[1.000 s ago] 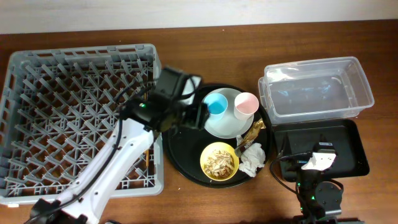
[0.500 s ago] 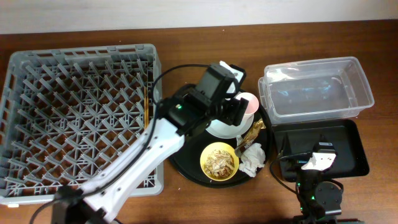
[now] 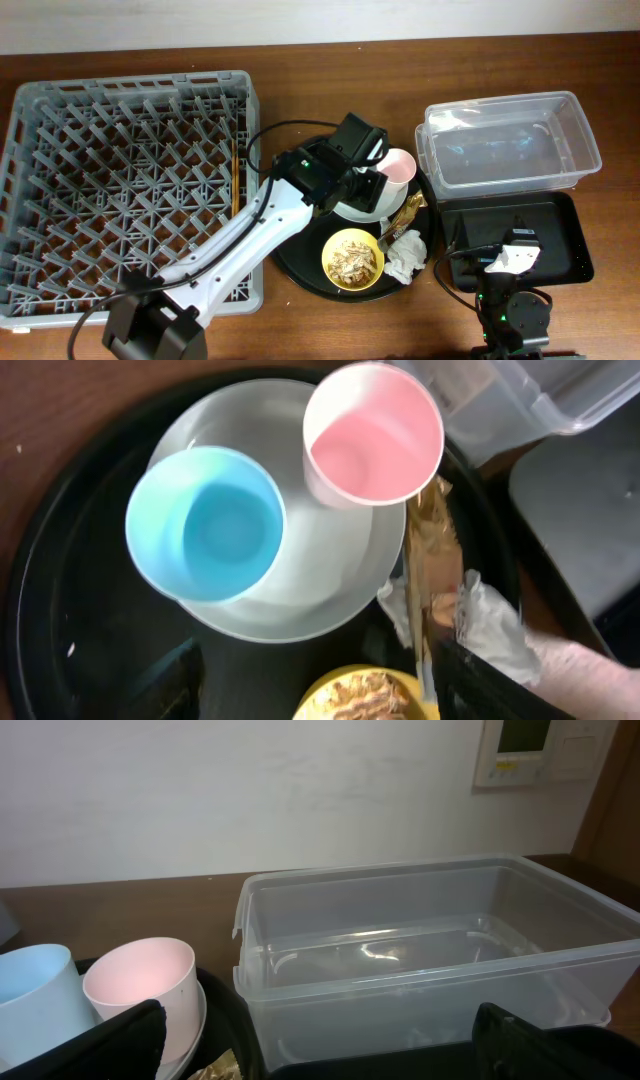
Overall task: Sort waste into correct bins and load items into the dishwasher rack
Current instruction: 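Lower the left gripper onto the blue cup and grasp its rim, then lift the blue cup and set it upside down in the rack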
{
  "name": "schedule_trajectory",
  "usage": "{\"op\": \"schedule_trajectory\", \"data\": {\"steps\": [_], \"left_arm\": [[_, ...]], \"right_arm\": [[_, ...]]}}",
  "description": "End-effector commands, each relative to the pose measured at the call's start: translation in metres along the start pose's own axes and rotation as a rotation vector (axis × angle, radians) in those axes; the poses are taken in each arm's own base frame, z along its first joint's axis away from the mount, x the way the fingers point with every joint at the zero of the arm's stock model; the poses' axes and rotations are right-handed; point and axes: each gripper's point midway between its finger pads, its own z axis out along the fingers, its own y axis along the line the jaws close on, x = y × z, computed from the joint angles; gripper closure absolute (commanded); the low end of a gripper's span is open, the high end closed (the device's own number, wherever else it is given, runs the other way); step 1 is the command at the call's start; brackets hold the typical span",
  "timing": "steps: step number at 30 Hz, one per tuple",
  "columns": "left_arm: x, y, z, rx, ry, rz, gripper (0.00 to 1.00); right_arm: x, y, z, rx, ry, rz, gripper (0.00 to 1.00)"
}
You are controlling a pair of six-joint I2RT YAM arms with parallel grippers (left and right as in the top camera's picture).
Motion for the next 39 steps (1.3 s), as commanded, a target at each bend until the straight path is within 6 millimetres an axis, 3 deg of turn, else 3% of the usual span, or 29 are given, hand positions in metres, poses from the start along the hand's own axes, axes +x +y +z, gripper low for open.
{"op": "schedule_trajectory", "data": {"steps": [1, 7, 11, 17, 19, 22, 30, 35, 37, 39], "left_arm": [[0.003, 0.001, 0.001, -0.016, 0.015, 0.016, 0.29], [0.005, 0.003, 0.001, -0.024, 0.021, 0.016, 0.3], [0.001, 0.017, 0.005, -0.104, 0.003, 0.017, 0.59], [0.008, 0.021, 0.031, -0.13, 0.045, 0.02, 0.59], [0.009, 0.022, 0.043, -0.132, 0.057, 0.021, 0.7], [0.009, 0.022, 0.058, -0.132, 0.059, 0.049, 0.75], [-0.006, 0.019, 0.068, -0.119, 0.006, 0.165, 0.76], [0.008, 0.022, 0.09, -0.128, 0.063, 0.176, 0.76], [0.01, 0.023, 0.093, -0.129, 0.069, 0.176, 0.81], [0.007, 0.025, 0.092, -0.141, 0.058, 0.174, 0.94]], "right_arm": [[0.003, -0.002, 0.0, 0.012, 0.005, 0.003, 0.02], [0.003, -0.002, 0.0, 0.012, 0.005, 0.003, 0.02], [0.003, -0.002, 0.0, 0.012, 0.005, 0.003, 0.02], [0.003, -0.002, 0.0, 0.012, 0.005, 0.003, 0.01], [0.003, -0.002, 0.0, 0.012, 0.005, 0.003, 0.02], [0.003, -0.002, 0.0, 0.012, 0.005, 0.003, 0.02], [0.003, -0.002, 0.0, 0.012, 0.005, 0.003, 0.02], [0.003, -0.002, 0.0, 0.012, 0.005, 0.003, 0.02], [0.003, -0.002, 0.0, 0.012, 0.005, 0.003, 0.02], [0.003, -0.002, 0.0, 0.012, 0.005, 0.003, 0.02]]}}
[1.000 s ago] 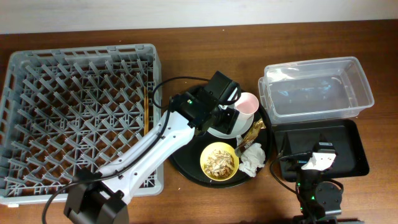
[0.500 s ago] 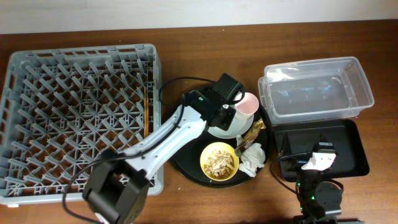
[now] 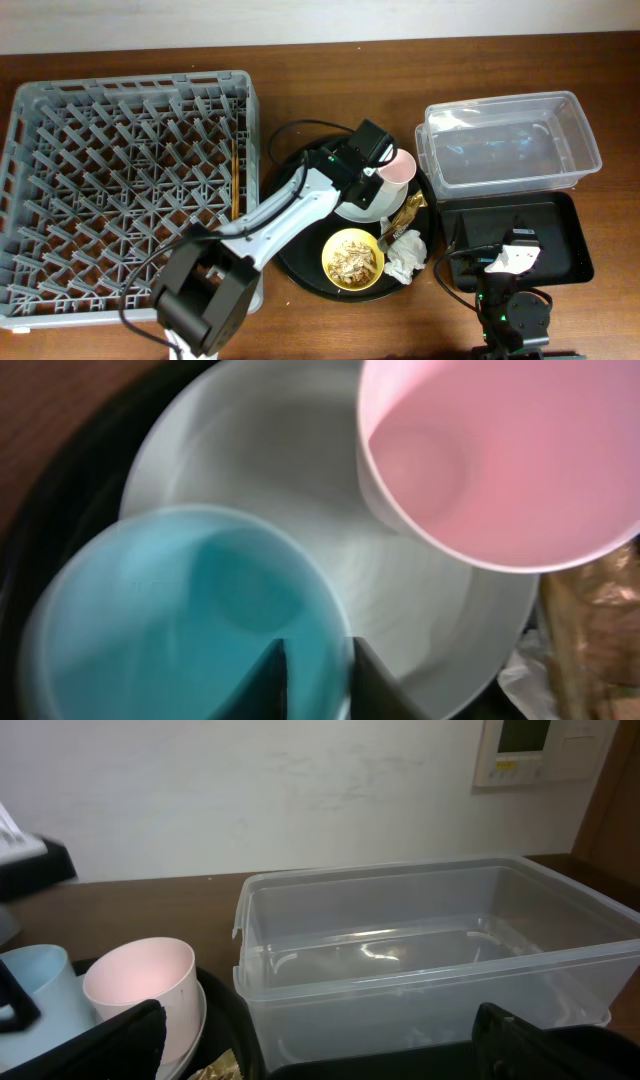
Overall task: Sort waste into correct bins and load items into the dishwasher rack
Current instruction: 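Lift the blue cup and set it upside down in the rack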
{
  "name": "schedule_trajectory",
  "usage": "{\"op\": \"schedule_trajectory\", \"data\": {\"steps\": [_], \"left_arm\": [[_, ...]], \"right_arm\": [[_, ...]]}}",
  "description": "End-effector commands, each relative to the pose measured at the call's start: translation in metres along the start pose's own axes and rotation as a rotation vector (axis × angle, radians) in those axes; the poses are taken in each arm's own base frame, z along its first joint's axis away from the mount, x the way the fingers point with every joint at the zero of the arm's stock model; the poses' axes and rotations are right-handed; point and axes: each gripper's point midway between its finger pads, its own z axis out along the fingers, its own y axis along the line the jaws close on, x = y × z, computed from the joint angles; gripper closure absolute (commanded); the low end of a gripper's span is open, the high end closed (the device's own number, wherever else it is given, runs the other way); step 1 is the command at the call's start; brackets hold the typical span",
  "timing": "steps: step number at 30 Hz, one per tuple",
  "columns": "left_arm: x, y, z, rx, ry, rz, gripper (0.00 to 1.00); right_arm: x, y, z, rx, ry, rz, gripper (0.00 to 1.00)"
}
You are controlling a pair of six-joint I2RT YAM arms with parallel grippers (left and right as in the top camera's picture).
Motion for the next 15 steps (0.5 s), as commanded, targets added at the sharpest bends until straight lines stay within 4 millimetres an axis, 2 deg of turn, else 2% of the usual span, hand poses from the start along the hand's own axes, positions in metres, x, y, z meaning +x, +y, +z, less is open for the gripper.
{"op": "schedule_trajectory", "data": {"steps": [1, 4, 7, 11, 13, 15], "left_arm": [[-0.004, 0.006, 0.002, -0.047, -0.014, 0.018, 1.0], [-0.013, 0.022, -0.006, -0.135, -0.039, 0.014, 1.0], [-0.023, 0.032, -0.028, -0.188, -0.074, 0.008, 1.0], [-0.051, 0.042, -0.091, -0.182, -0.192, -0.027, 1.0], [-0.064, 0.048, -0.133, -0.101, -0.262, -0.063, 1.0], [-0.069, 0.054, -0.161, -0.017, -0.307, -0.093, 1.0]], "right_arm": [[0.002, -0.002, 0.0, 0.012, 0.004, 0.004, 0.02], [0.002, -0.002, 0.0, 0.012, 0.004, 0.004, 0.02], [0.002, -0.002, 0.0, 0.012, 0.004, 0.004, 0.02], [0.002, -0.002, 0.0, 0.012, 0.004, 0.004, 0.02], [0.002, -0.002, 0.0, 0.012, 0.004, 0.004, 0.02], [0.002, -0.002, 0.0, 0.012, 0.004, 0.004, 0.02]]}}
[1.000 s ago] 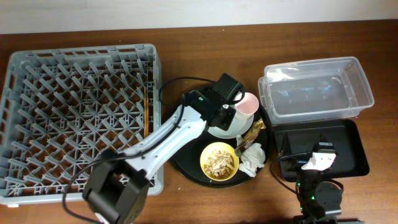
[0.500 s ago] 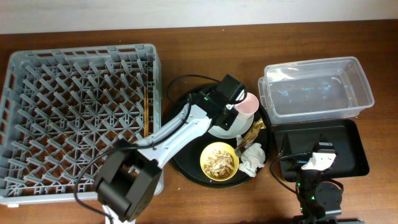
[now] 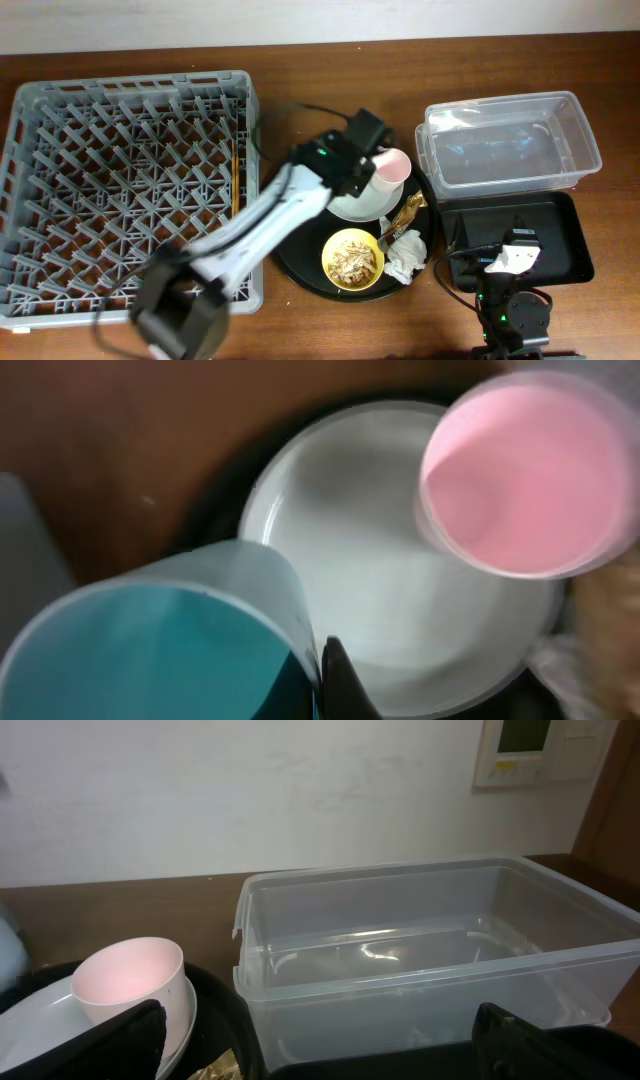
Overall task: Sort waste into correct bins and load items into the dishwasher rack
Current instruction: 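Lift the blue cup and set it upside down in the rack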
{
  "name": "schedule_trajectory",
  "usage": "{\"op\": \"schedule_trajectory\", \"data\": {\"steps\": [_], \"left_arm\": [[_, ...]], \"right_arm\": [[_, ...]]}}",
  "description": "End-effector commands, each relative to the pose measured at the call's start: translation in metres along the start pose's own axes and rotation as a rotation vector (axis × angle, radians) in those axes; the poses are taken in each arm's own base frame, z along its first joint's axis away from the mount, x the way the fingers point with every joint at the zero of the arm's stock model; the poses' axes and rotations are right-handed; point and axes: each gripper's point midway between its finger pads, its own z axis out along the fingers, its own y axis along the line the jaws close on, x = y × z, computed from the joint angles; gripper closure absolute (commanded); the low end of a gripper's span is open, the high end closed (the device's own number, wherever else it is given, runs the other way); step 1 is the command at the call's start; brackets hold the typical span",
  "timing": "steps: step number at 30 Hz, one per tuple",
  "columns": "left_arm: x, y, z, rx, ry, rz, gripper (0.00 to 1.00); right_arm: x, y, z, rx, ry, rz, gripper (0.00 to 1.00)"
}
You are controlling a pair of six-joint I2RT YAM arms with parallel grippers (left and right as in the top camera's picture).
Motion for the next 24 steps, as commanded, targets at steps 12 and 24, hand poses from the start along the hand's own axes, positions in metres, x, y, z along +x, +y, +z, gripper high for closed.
{"op": "schedule_trajectory", "data": {"steps": [12, 24], "left_arm": [[-0.03, 0.16, -0.166, 1.121, -0.47, -0.436, 1.0], [0.009, 0.202, -0.058, 1.314, -0.361, -0.743, 1.0]], "right_arm": [[0.003, -0.002, 0.0, 0.012, 0.005, 0.003, 0.02], [0.003, -0.002, 0.0, 0.012, 0.005, 0.003, 0.02]]}}
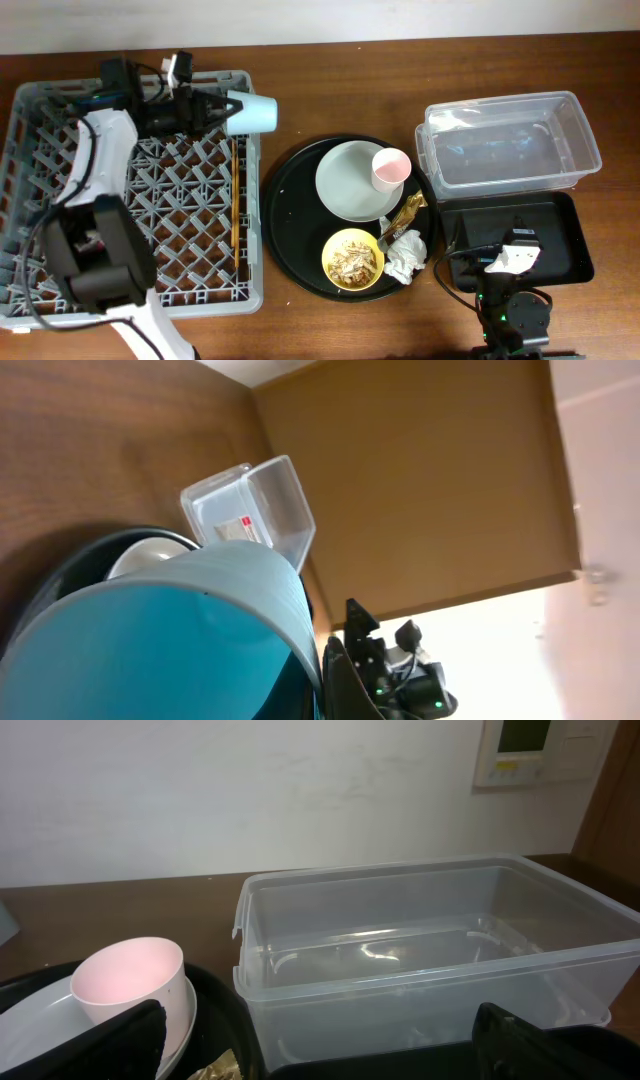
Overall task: Sort waste into correct bins and load items into the dishwasher rack
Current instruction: 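Lift the blue cup and set it upside down in the rack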
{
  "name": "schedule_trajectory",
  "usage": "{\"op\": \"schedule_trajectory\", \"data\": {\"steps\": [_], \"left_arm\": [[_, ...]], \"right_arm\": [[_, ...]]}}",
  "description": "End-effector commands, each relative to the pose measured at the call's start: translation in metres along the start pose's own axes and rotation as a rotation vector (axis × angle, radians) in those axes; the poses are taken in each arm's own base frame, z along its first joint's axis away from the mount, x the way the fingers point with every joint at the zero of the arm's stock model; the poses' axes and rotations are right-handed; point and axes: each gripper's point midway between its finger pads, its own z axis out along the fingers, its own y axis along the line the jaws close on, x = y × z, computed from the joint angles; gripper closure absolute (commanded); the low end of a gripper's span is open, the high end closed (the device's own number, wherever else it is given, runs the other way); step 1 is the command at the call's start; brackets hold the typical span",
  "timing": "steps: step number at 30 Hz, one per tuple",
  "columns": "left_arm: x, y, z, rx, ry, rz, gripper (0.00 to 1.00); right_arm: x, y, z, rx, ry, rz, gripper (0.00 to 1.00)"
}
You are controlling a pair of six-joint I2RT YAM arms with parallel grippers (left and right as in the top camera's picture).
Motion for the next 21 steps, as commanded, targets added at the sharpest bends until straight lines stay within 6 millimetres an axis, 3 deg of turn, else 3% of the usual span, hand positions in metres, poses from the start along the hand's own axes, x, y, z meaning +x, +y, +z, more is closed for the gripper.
{"op": "schedule_trajectory", "data": {"steps": [1, 5, 8, 13, 17, 21], "left_arm": [[0.002, 0.017, -0.002, 0.061, -0.009, -0.04, 1.0], [0.014, 0.065, -0.01, -0.157, 0.01, -0.131, 1.0], [0.019, 0.08, -0.022, -0.226, 0.005, -0.148, 1.0], [0.023, 0.091, -0.036, -0.231, -0.024, -0.178, 1.0], [0.011, 0.058, -0.032, 0.047, -0.081, -0.155, 1.0], [0.012, 0.063, -0.027, 0.033, -0.066, -0.144, 1.0]], "right_arm": [[0.003, -0.002, 0.0, 0.012, 0.005, 0.003, 0.02], [0.003, -0.002, 0.0, 0.012, 0.005, 0.003, 0.02], [0.003, -0.002, 0.0, 0.012, 0.005, 0.003, 0.02], [0.003, -0.002, 0.0, 0.012, 0.005, 0.003, 0.02], [0.003, -0.002, 0.0, 0.012, 0.005, 0.003, 0.02], [0.003, -0.002, 0.0, 0.012, 0.005, 0.003, 0.02]]}}
